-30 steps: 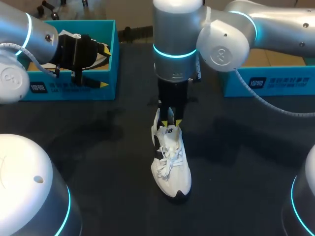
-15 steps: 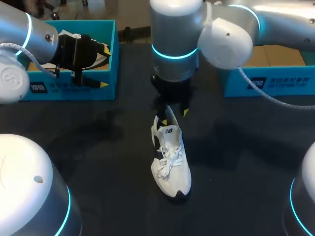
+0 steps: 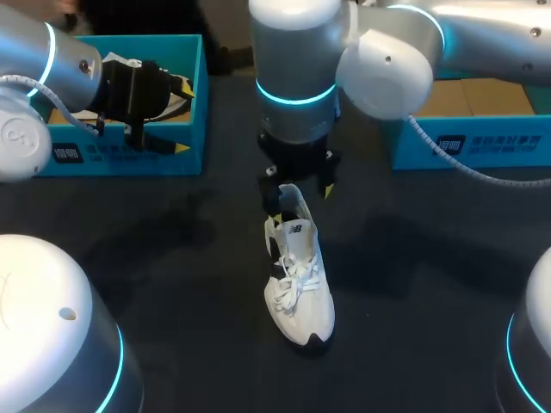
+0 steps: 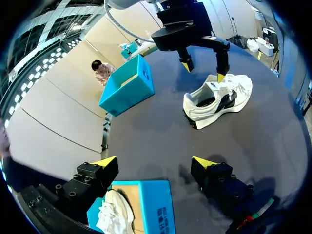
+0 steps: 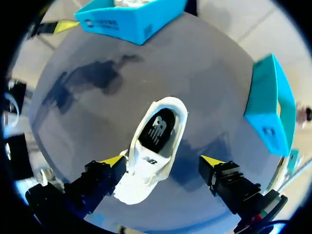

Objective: Take the shoe out of the shoebox, open the shoe tongue, remove and reinsert the insole, then place the shoe into the shoebox

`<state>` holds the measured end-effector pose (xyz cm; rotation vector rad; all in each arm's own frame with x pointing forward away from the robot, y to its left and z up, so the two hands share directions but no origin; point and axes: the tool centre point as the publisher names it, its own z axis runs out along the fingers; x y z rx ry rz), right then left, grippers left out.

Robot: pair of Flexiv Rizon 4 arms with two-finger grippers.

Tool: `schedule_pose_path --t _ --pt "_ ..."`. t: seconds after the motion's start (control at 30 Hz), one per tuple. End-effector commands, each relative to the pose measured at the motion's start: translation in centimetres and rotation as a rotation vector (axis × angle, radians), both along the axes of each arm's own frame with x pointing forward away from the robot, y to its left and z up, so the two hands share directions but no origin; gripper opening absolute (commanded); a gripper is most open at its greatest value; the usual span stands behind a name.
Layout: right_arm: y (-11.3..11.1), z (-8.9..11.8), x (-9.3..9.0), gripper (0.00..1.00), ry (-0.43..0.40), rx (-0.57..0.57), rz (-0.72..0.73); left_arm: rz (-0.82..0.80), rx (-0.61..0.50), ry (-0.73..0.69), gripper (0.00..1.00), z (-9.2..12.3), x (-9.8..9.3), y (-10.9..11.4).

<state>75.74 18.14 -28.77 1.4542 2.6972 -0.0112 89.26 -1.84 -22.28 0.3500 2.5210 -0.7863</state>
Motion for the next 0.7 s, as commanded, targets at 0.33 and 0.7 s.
schedule_pose_path --t 0.33,0.7 --pt "-0.5 0.6 4.1 1.0 -0.077 -0.098 0.485 0.002 0.005 0.001 1.0 0.0 0.1 -0.1" --pt "0.0 -1.2 7.4 1.0 -0.129 -0.076 0.65 0.002 0.005 0.001 1.0 0.0 0.1 -0.1"
